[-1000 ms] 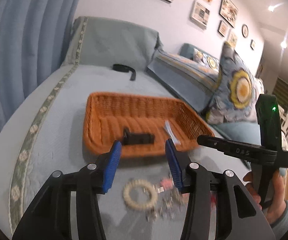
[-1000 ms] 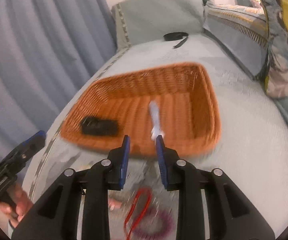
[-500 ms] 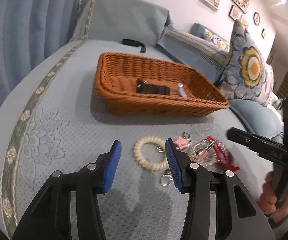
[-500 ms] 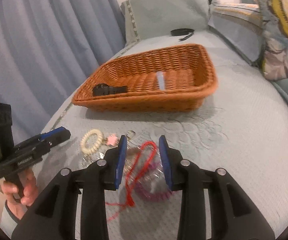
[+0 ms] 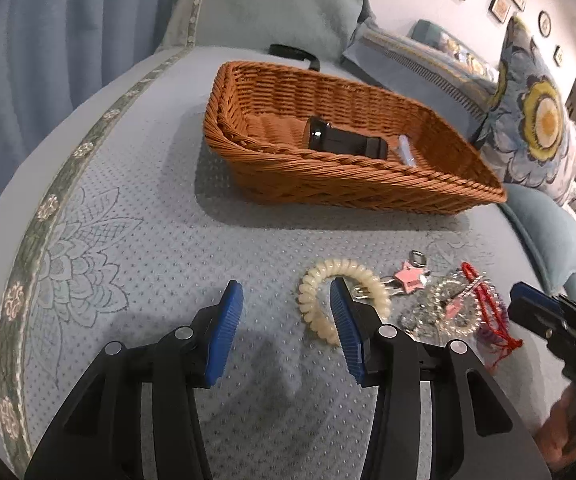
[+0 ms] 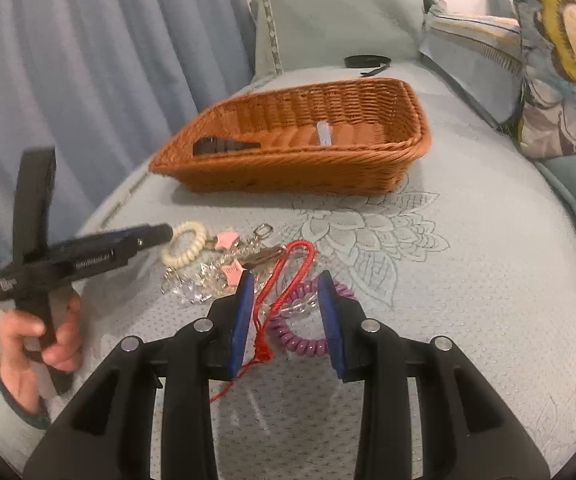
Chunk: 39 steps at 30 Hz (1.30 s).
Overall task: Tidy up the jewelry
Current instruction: 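Grasp the cream coiled bracelet with the left tool while the right tool grasps the red cord bracelet, then lift the red cord bracelet with the right tool while the left tool holds the cream bracelet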
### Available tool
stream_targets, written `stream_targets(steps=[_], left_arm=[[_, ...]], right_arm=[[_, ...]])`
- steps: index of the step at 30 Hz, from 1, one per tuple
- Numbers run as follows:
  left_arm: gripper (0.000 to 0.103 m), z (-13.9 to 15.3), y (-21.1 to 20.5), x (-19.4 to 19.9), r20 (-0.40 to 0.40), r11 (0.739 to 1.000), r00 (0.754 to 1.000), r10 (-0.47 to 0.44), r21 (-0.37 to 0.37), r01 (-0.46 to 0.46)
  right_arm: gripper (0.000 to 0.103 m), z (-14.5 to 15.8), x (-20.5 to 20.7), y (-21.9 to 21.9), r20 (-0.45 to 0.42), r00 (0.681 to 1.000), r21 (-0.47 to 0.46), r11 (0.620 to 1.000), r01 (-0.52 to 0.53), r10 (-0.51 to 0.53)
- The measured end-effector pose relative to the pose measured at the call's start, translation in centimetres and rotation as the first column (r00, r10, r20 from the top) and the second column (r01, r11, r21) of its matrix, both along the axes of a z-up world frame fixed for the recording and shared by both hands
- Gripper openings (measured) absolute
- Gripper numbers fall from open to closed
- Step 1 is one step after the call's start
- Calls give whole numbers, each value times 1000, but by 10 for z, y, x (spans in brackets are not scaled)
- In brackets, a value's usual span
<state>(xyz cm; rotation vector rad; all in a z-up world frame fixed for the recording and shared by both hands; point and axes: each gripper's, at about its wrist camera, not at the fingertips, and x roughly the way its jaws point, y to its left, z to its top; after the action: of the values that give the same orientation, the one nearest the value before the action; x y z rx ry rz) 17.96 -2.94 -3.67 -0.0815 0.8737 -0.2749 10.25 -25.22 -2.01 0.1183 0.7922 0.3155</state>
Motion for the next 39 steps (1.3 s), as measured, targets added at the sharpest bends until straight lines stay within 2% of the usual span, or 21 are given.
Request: stream_targets(steps=[2, 5, 7, 8, 9, 11, 14, 17, 25, 30, 32, 34, 39], left_arm=[[40, -2, -4, 4, -6, 999, 1000, 7, 31, -7], [38, -3, -11, 5, 0, 996, 1000, 9, 85, -9], [28, -3, -15, 2, 13, 993, 1000, 7, 120, -9], [14, -3, -16, 1, 15, 992, 1000, 4, 128, -5], [9, -3, -17, -1, 16, 991, 1000, -3, 132, 1], [9, -2, -20, -7, 25, 988, 1000, -13, 151, 9], [8, 0, -20, -20, 38, 988, 999, -27, 153, 21], [8, 3, -13, -39, 56, 993, 998, -32, 117, 26], [8, 0, 8, -95, 32, 999, 999, -40, 17, 40], [8, -4, 15, -125, 5, 996, 998, -65, -65, 66], [8, -5, 17, -131, 8, 995, 998, -61, -74, 61], [8, -7, 19, -131, 3, 995, 998, -55, -86, 55], [9, -7, 17, -133, 13, 997, 998, -57, -60, 58]], right_arm=[[30, -4, 4, 6, -17, 999, -48, 998, 27, -28], [30, -8, 13, 10, -40, 998, -67, 996, 51, -54], [30, -8, 19, 14, -42, 998, -80, 996, 49, -53], [27, -9, 21, 17, -44, 998, -95, 995, 42, -47], [19, -9, 22, 21, -46, 998, -112, 993, 34, -39], [13, -10, 19, 29, -45, 999, -148, 989, 14, -21], [6, -10, 10, 28, -43, 999, -145, 989, -3, -3], [6, -7, -6, 21, -26, 1000, -121, 993, -8, 5], [6, -1, -60, -1, -35, 999, -15, 999, -38, 38], [6, 4, -94, -20, 0, 1000, 54, 999, 1, -1], [6, 9, -104, -32, 27, 999, 90, 995, 39, -41], [6, 5, -104, -43, -1, 997, 123, 990, 74, -74], [7, -13, -99, -52, -77, 991, 108, 988, 114, -106]])
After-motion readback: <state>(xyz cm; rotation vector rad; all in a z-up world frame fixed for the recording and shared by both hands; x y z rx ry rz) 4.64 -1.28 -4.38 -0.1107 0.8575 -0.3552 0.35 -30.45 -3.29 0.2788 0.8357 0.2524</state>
